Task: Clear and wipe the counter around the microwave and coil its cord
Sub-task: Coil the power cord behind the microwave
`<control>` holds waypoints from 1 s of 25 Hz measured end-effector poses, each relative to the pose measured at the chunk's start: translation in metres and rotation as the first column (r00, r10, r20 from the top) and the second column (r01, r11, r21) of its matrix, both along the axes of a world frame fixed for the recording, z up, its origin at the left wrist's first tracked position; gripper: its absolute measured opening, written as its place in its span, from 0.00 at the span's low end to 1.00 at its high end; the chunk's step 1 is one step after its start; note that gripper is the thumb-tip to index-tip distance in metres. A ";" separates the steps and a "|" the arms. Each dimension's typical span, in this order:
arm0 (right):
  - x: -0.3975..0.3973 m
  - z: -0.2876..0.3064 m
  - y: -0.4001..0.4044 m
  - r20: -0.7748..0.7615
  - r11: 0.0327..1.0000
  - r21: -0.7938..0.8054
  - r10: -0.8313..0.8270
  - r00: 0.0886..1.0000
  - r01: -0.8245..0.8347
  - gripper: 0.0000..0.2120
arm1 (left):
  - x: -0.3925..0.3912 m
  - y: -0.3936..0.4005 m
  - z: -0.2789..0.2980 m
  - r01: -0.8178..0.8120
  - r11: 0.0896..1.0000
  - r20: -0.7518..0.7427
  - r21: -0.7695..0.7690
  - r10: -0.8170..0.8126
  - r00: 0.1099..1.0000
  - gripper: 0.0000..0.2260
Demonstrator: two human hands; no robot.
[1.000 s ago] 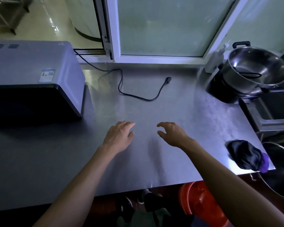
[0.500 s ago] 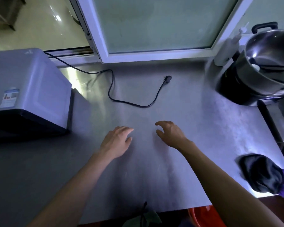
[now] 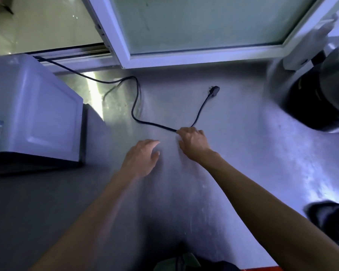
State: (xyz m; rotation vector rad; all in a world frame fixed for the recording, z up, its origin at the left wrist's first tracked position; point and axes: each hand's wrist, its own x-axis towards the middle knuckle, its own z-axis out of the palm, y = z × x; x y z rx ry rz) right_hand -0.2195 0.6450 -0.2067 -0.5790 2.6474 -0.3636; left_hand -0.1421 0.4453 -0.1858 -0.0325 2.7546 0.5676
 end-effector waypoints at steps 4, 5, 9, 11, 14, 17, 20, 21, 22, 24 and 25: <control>-0.017 -0.011 -0.034 -0.047 0.999 0.036 -0.007 0.999 0.009 0.16 | -0.028 -0.026 -0.005 -0.111 0.994 -0.078 0.025 0.112 0.991 0.18; -0.021 -0.014 -0.040 -0.056 0.999 0.040 -0.018 0.998 0.020 0.16 | -0.038 -0.035 -0.007 -0.148 0.989 -0.113 0.025 0.149 0.982 0.18; -0.033 -0.025 -0.058 -0.063 0.995 0.075 -0.058 0.996 0.063 0.10 | -0.071 -0.059 -0.016 -0.138 0.990 -0.144 0.009 0.138 0.980 0.18; -0.035 -0.030 -0.066 -0.072 0.995 0.082 -0.055 0.996 0.060 0.09 | -0.078 -0.066 -0.023 -0.121 0.993 -0.109 0.017 0.122 0.987 0.18; -0.037 -0.036 -0.074 -0.093 0.994 0.064 -0.081 0.992 0.087 0.09 | -0.080 -0.071 -0.034 -0.102 0.994 -0.062 0.036 0.104 0.993 0.20; -0.035 -0.038 -0.076 -0.132 0.993 0.076 -0.082 0.988 0.092 0.09 | -0.078 -0.072 -0.038 -0.079 0.996 -0.061 0.049 0.082 0.995 0.20; -0.029 -0.034 -0.073 -0.141 0.995 0.055 -0.078 0.987 0.087 0.11 | -0.072 -0.074 -0.036 -0.062 0.997 -0.077 0.039 0.064 0.995 0.19; -0.026 -0.030 -0.070 -0.155 0.995 0.048 -0.079 0.985 0.087 0.11 | -0.069 -0.074 -0.033 -0.049 0.998 -0.088 0.029 0.052 0.995 0.19; -0.023 -0.026 -0.068 -0.173 0.995 0.035 -0.084 0.981 0.091 0.11 | -0.067 -0.075 -0.029 -0.035 0.999 -0.099 0.014 0.037 0.994 0.18; -0.017 -0.015 -0.063 -0.205 0.994 -0.015 -0.108 0.973 0.107 0.10 | -0.061 -0.074 -0.021 -0.002 0.999 -0.119 -0.040 -0.003 0.993 0.17; -0.013 -0.008 -0.060 -0.223 0.992 -0.051 -0.123 0.967 0.115 0.10 | -0.058 -0.072 -0.015 0.014 0.997 -0.130 -0.070 -0.023 0.991 0.16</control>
